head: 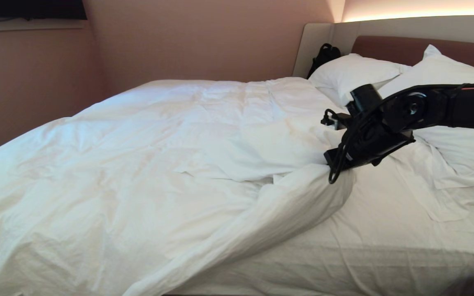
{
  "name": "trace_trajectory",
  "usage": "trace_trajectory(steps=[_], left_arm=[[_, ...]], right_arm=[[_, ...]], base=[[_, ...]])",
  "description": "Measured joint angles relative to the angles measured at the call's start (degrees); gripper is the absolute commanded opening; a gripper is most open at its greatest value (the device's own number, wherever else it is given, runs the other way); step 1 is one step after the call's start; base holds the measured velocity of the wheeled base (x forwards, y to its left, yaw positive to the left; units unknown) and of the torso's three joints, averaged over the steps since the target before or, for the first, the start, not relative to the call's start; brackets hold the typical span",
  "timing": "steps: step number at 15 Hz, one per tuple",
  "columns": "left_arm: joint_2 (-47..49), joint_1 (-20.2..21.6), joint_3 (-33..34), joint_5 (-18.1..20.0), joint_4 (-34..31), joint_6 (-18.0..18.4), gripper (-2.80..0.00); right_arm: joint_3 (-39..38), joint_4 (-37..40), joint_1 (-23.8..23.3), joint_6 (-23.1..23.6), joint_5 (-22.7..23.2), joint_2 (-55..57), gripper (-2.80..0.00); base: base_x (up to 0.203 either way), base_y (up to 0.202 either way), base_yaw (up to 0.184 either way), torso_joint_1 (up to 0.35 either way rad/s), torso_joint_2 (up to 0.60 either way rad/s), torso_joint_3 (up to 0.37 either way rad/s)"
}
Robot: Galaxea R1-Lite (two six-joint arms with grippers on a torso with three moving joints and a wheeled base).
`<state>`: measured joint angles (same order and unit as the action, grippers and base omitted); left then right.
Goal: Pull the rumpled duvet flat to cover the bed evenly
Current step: Flatten the corners of the folded blanket
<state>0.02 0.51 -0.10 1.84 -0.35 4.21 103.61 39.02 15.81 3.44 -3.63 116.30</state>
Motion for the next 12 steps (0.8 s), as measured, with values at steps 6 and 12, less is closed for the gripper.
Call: trace_trajectory(steps=[6,12], left_arm=[[0.00,0.00,0.00,0.00,0.00,0.00,-2.80],[0.00,0.01,0.00,0.00,0.01,0.00,-2.80]], right_arm=[[-11.48,1.18,-3.68,10.99,0.02,-6.87,-2.80],[-17.99,-2.30,-4.49,21.15,-0.02,-8.45,0.00]], base=[[0.000,0.000,0.000,0.000,0.00,0.000],[0.000,0.000,0.000,0.000,0.00,0.000]])
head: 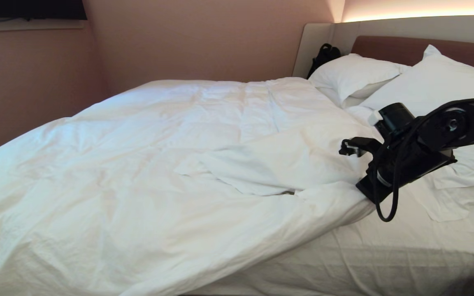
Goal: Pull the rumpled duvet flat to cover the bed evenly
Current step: Flatten the corners of the folded blanket
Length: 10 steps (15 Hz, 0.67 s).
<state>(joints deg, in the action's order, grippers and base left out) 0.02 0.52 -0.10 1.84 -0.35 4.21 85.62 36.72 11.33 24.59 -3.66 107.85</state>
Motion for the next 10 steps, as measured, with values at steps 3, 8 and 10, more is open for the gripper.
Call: trace_trajectory(steps=[3,8,10], left_arm=[[0.00,-0.01,0.00,-0.02,-0.01,0.00,-2.80],[0.00,-0.01,0.00,0.00,0.02,-0.02,-2.80],[0.00,-0.01,0.00,-0.02,0.02,-0.02,-2.80]], right_arm=[[-0.99,-2.62,0.00,3.39,-0.06,0.23,0.00],[-1.47,-3.38,0.42,4.66,0.83,-1.96,0.00],[-2.42,-3.42,1.09,4.33,2.13,-5.75,0.00]], base=[[0.000,0.000,0.000,0.000,0.00,0.000],[0.000,0.000,0.000,0.000,0.00,0.000],[0.000,0.000,0.000,0.000,0.00,0.000]])
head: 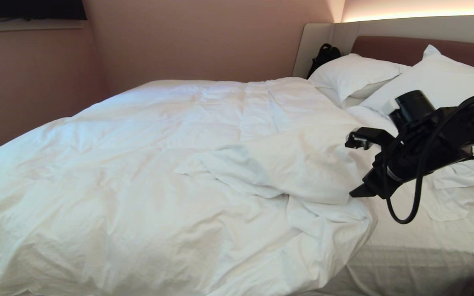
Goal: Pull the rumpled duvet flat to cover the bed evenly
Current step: Flatten the corners of the folded blanket
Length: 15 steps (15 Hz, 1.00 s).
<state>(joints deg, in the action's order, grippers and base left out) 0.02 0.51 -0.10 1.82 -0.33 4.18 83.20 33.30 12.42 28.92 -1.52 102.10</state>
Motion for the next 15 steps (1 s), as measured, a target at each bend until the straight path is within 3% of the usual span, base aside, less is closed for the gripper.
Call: trace_trajectory(steps=[6,11,12,15], left_arm=[[0.00,0.00,0.00,0.02,-0.02,0.02,-2.80],[0.00,0.00,0.00,0.02,-0.02,0.02,-2.80],[0.00,0.00,0.00,0.02,-0.01,0.02,-2.80],[0.00,0.00,0.00,0.02,-0.02,0.00,-2.80]], right_arm=[[-2.37,-2.71,2.83,-2.60,7.99,-8.44,0.00],[-5.40,-11.51,5.92,-11.18,10.03,-5.80,-0.09],[-5.72,-14.11,6.47,-13.39,9.90,-4.68,-2.80],[-5.33,-22.42,6.90,-18.61,9.75,-1.62,-2.80]], base=[[0.000,0.000,0.000,0.000,0.00,0.000],[0.000,0.000,0.000,0.000,0.00,0.000],[0.000,0.000,0.000,0.000,0.00,0.000],[0.000,0.000,0.000,0.000,0.00,0.000]])
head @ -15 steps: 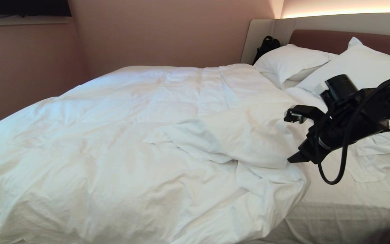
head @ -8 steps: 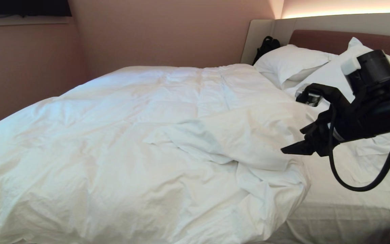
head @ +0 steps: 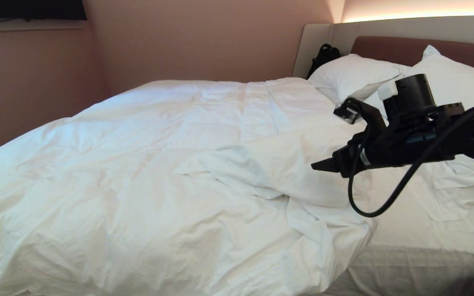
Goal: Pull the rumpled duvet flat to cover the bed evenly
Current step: Flatten the corners of the folded blanket
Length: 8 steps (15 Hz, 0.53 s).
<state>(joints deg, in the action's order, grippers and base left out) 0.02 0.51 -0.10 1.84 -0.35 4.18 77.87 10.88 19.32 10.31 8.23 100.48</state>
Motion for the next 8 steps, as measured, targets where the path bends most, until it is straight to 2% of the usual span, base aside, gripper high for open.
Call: trace_trajectory(steps=[4,8], left_arm=[[0.00,0.00,0.00,0.00,0.00,0.02,-2.80],[0.00,0.00,0.00,0.00,0.02,0.00,-2.80]], right_arm=[[1.35,-8.66,0.68,-3.42,-0.16,3.90,-2.80],[2.31,-10.99,3.26,-3.56,-0.46,3.94,-2.80]], base=[[0.000,0.000,0.000,0.000,0.00,0.000],[0.000,0.000,0.000,0.000,0.00,0.000]])
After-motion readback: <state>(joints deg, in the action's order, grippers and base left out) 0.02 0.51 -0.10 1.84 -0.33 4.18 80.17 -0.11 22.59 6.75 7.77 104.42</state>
